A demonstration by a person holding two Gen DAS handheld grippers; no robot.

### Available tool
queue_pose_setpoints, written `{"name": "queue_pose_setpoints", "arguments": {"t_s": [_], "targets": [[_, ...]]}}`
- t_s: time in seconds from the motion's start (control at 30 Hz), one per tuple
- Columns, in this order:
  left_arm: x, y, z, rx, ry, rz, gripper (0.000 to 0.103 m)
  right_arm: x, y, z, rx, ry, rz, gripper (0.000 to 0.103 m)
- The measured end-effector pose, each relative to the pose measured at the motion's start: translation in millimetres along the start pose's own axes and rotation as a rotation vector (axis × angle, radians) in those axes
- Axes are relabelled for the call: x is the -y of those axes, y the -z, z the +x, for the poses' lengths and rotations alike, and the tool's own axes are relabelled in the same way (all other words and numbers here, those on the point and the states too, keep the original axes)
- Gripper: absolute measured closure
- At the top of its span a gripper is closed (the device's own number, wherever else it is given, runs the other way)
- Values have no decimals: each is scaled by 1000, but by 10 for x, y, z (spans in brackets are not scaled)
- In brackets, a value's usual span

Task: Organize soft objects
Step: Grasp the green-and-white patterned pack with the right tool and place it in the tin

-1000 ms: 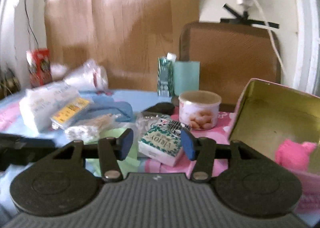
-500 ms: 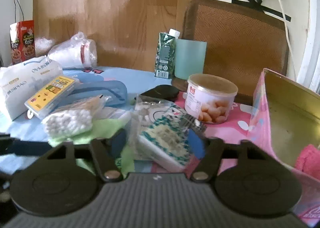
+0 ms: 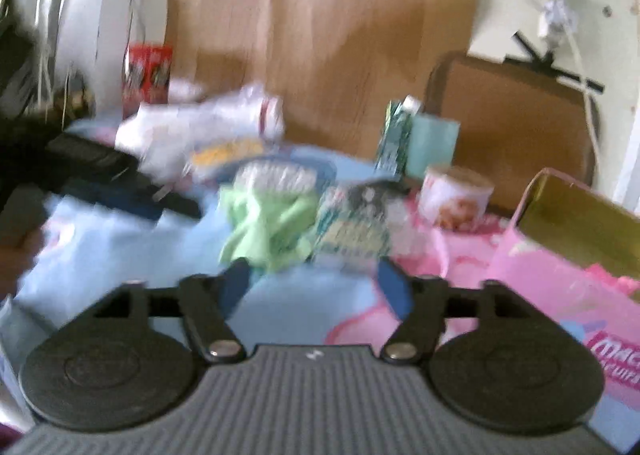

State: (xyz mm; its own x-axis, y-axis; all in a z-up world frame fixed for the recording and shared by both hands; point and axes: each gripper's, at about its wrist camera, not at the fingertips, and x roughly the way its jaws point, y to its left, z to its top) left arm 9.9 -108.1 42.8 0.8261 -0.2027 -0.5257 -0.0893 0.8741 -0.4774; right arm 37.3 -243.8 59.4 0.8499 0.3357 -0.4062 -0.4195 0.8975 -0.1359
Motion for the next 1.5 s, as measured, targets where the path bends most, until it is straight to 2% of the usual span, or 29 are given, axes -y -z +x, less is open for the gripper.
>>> {"name": "queue_pose_setpoints", "arguments": {"t_s": [0.1, 0.2, 0.23, 0.27, 0.3, 0.33, 0.37, 0.47, 0.57, 0.6, 0.7, 0.87, 0.93, 1.03, 1.1, 1.17, 1.2, 1.23, 1.37, 1.5], "targets": [[77, -87, -25, -17, 106, -33, 35, 138, -116, 180, -11, -7, 33, 20], [242, -219, 81, -29, 181, -10, 43, 278, -193, 507, -87, -18, 71, 21], [336, -251, 161, -36, 193, 1, 43, 329, -172, 566, -111, -27, 82, 24], [367, -285, 230, -49, 191, 9, 43, 363, -162, 642, -139, -45, 93, 33], [395, -309, 307, -66, 185, 10, 43, 415, -128, 699, -167, -69, 113, 47], [407, -338, 385, -87, 187, 9, 44, 460, -90, 714, -186, -84, 141, 48], [446, -339, 467, -109, 191, 3, 47, 491, -59, 652, -173, -95, 161, 48], [475, -281, 629, -177, 195, 11, 48, 449, 31, 362, -150, -105, 158, 48], [527, -157, 735, -252, 237, 47, 69, 426, 196, 17, -129, -147, 214, 48], [568, -131, 736, -257, 241, 76, 74, 399, 247, -69, -119, -122, 217, 48], [838, -141, 712, -215, 281, 159, 74, 420, 276, -282, -40, -33, 174, 48], [1492, -413, 761, -136, 344, 272, 70, 674, 116, -525, 133, 122, 179, 48], [1816, -471, 913, -114, 341, 326, 67, 837, 56, -509, 155, 175, 200, 48], [2102, -456, 1143, -98, 313, 383, 61, 1113, -17, -404, 138, 228, 268, 47], [2248, -416, 1311, -99, 276, 403, 46, 1268, -21, -317, 113, 262, 303, 46], [2301, -381, 1387, -85, 234, 406, 38, 1406, 1, -206, 59, 294, 327, 35], [2297, -358, 1376, -78, 227, 406, 37, 1465, 25, -198, 45, 306, 348, 30], [2221, -341, 1323, -76, 239, 409, 37, 1492, 49, -225, 49, 316, 371, 29], [1863, -327, 925, -15, 307, 420, 36, 1445, 94, -357, 107, 355, 408, 29], [1360, -257, 425, 67, 350, 413, 36, 1151, 89, -493, 234, 379, 365, 30]]}}
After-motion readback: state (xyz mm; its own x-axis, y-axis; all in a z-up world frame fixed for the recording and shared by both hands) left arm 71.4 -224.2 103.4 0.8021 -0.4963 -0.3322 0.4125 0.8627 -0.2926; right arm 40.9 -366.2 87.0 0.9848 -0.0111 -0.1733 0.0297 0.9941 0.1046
